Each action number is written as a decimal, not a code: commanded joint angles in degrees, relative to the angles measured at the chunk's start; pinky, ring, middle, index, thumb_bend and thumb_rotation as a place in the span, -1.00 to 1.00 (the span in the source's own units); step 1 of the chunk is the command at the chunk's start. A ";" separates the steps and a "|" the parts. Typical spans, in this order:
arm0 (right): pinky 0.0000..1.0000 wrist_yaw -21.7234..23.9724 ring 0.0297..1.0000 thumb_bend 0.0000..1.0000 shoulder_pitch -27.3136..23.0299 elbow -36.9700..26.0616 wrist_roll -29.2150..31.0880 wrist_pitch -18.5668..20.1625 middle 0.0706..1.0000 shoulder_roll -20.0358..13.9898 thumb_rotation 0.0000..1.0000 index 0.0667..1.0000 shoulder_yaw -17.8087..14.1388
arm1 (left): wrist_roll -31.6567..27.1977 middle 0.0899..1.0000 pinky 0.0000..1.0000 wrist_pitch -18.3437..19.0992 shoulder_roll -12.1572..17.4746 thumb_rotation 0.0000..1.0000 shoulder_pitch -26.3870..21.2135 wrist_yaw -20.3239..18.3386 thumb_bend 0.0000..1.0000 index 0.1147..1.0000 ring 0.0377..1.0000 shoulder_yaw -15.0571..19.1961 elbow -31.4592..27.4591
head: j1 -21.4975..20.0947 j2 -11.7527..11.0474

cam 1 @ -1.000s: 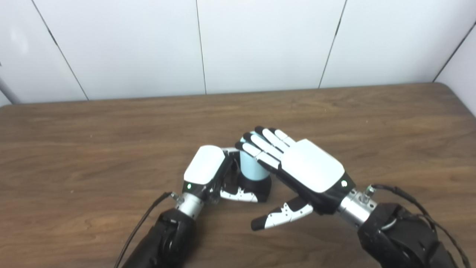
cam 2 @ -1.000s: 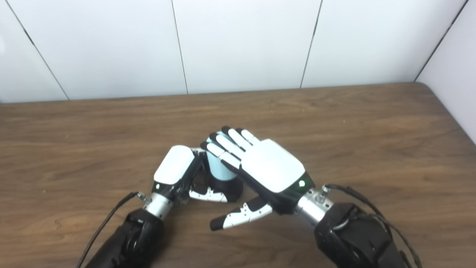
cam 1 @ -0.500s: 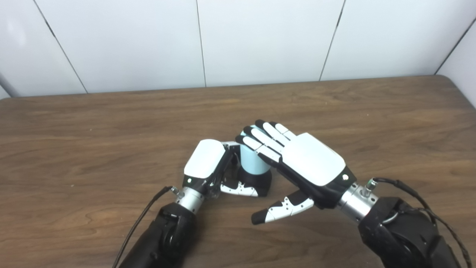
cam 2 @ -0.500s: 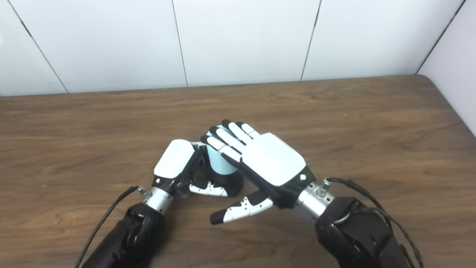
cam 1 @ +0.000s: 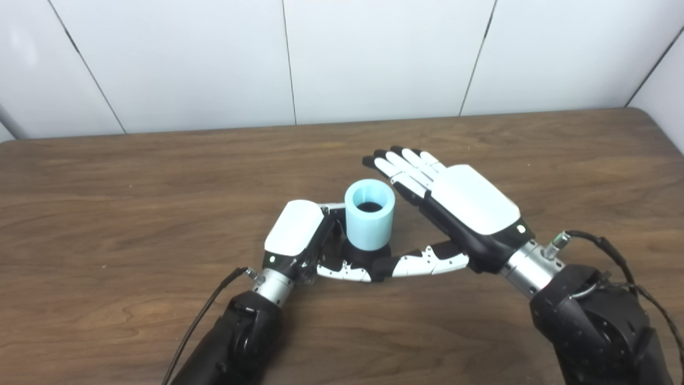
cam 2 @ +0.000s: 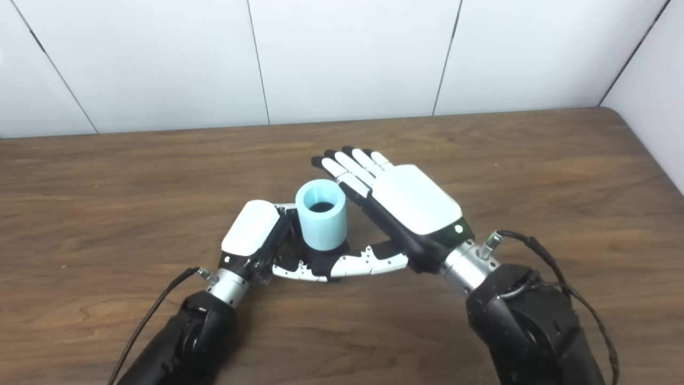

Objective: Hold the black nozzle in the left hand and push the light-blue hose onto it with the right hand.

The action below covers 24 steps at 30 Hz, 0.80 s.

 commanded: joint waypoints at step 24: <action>0.91 -7.04 1.00 0.22 3.12 4.84 0.04 1.74 0.97 2.40 1.00 0.90 -1.16 | 7.94 0.24 0.01 4.57 4.05 -0.50 5.55 -3.28 0.69 0.35 0.20 -0.78 -1.07 | -0.15 -0.33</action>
